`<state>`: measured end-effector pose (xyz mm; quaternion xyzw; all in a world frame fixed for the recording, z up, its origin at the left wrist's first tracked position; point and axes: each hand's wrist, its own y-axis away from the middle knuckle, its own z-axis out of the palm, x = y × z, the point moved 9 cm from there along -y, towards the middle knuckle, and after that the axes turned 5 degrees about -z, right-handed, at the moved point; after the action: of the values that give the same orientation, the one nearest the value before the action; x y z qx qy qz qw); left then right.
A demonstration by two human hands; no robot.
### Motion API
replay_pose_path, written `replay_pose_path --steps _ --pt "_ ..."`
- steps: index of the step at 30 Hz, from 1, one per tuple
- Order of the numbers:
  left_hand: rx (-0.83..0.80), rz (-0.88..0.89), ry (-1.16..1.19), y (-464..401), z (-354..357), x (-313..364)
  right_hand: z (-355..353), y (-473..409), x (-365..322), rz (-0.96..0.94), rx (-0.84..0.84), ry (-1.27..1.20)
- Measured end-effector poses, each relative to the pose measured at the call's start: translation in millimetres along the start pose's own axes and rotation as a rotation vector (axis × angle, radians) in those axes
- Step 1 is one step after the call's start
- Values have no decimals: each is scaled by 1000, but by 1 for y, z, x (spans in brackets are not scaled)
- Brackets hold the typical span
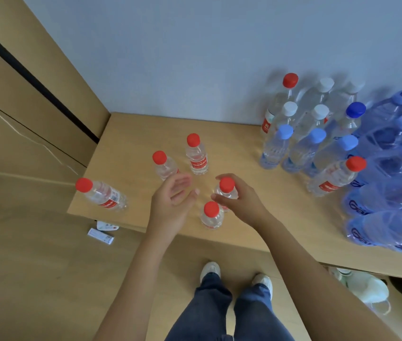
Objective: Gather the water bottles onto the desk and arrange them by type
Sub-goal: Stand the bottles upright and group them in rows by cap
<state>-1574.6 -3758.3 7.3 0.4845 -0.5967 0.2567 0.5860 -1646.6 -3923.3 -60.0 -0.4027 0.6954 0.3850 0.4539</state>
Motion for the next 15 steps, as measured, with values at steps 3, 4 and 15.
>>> replay_pose_path --steps 3,4,15 --pt "-39 4 9 -5 2 1 -5 -1 3 13 76 -74" --pt "-52 9 12 -6 3 2 -9 -1 3 26 99 -103" --pt "-362 71 -57 -8 67 35 -102 8 -81 -73 124 -225"
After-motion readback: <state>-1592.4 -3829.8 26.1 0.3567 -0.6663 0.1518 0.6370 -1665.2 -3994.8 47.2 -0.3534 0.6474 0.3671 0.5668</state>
